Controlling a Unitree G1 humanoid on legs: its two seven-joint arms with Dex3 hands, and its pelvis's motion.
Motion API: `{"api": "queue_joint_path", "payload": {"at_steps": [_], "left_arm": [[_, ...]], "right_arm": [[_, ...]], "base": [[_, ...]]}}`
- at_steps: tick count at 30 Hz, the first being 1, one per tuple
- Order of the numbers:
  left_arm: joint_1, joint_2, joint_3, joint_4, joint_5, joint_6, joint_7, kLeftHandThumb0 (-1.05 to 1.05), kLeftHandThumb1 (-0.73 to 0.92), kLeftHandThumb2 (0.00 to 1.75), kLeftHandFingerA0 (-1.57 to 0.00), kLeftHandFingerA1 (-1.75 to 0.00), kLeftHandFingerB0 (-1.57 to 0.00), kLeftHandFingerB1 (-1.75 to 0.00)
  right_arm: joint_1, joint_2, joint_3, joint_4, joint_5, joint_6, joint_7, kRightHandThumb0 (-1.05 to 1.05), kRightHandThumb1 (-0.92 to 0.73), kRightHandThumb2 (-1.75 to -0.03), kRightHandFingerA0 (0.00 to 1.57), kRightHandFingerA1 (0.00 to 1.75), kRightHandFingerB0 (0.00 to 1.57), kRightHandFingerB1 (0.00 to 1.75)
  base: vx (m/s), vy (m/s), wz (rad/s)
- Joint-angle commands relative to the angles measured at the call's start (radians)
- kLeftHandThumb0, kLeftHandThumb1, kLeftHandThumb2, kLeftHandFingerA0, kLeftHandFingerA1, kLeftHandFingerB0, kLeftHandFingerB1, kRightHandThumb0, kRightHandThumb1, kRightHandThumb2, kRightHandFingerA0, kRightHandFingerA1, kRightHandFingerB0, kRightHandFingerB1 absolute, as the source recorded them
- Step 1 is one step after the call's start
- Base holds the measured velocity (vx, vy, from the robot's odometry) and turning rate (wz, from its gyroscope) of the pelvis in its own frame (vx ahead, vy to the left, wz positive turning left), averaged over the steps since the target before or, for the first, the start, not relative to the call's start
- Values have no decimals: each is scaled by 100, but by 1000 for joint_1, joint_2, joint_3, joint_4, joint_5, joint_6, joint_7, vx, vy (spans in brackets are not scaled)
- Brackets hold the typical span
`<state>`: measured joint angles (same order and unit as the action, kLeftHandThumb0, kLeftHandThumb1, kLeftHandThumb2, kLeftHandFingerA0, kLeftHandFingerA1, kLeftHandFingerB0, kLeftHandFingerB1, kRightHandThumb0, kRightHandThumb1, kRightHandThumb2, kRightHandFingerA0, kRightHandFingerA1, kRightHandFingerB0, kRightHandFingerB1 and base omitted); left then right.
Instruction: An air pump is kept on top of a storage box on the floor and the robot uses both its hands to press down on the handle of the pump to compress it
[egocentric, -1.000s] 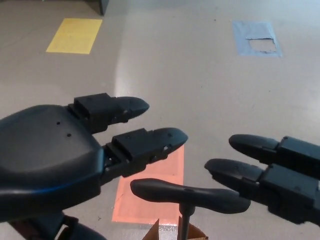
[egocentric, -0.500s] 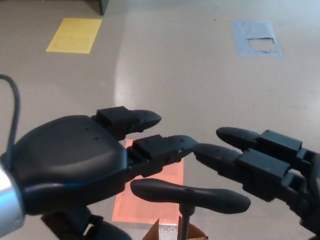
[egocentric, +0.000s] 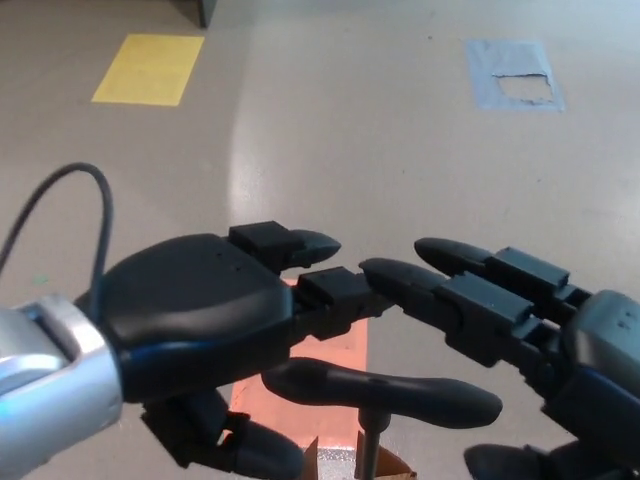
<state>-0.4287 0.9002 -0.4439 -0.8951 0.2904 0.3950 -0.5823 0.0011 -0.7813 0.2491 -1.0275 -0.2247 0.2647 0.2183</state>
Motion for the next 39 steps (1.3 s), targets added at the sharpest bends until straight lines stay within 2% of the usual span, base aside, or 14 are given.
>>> {"api": "queue_joint_path", "payload": {"at_steps": [1,5,13,14,15,16,17,25,37,38,39], "left_arm": [[-13,-132,-145,150,338,167,22,-92,69,108,0,-22,0,-14],[19,-189,-176,187,416,173,71,-85,67,106,-2,-32,-1,-20],[61,-300,-223,237,478,235,103,-85,63,101,-2,-34,-1,-18],[62,-306,-227,244,488,232,100,-84,64,102,-2,-34,-1,-19],[62,-314,-231,253,497,228,97,-83,64,102,-2,-34,0,-19],[63,-317,-231,255,500,226,96,-83,64,102,-2,-34,0,-19],[61,-325,-238,264,511,225,87,-85,66,105,-1,-33,0,-19],[76,-371,-232,279,531,251,65,-86,63,101,-2,-32,-1,-18],[108,-393,-212,293,599,277,-2,-85,59,99,-1,-31,0,-16],[108,-395,-212,298,612,288,-16,-83,56,96,-1,-31,0,-16],[107,-396,-214,303,626,298,-30,-83,56,96,-1,-31,0,-16]], "right_arm": [[-65,143,172,66,-411,320,33,-85,-81,-111,0,16,0,16],[-61,186,210,97,-484,337,35,-87,-82,-111,0,14,0,14],[-65,251,268,176,-580,368,43,-82,-77,-108,0,18,0,18],[-65,259,272,184,-585,371,43,-76,-89,-68,0,9,0,14],[-64,268,276,198,-590,372,39,-79,-71,-88,0,9,0,14],[-64,272,278,201,-593,372,39,-79,-71,-88,0,9,0,14],[-62,282,281,226,-598,377,32,-84,-78,-109,0,17,0,18],[-62,343,300,297,-678,399,15,-81,-76,-110,0,20,0,21],[-71,409,304,358,-768,448,59,-81,-87,-115,0,16,0,16],[-73,416,308,369,-792,458,68,-76,-79,-94,0,5,0,10],[-74,422,312,378,-813,466,75,-76,-79,-94,0,5,0,10]], "base": [[0,0,0],[0,0,0],[0,0,0],[0,0,0],[0,0,0],[0,0,0],[0,0,0],[0,0,0],[0,0,0],[0,0,0],[0,0,0]]}}
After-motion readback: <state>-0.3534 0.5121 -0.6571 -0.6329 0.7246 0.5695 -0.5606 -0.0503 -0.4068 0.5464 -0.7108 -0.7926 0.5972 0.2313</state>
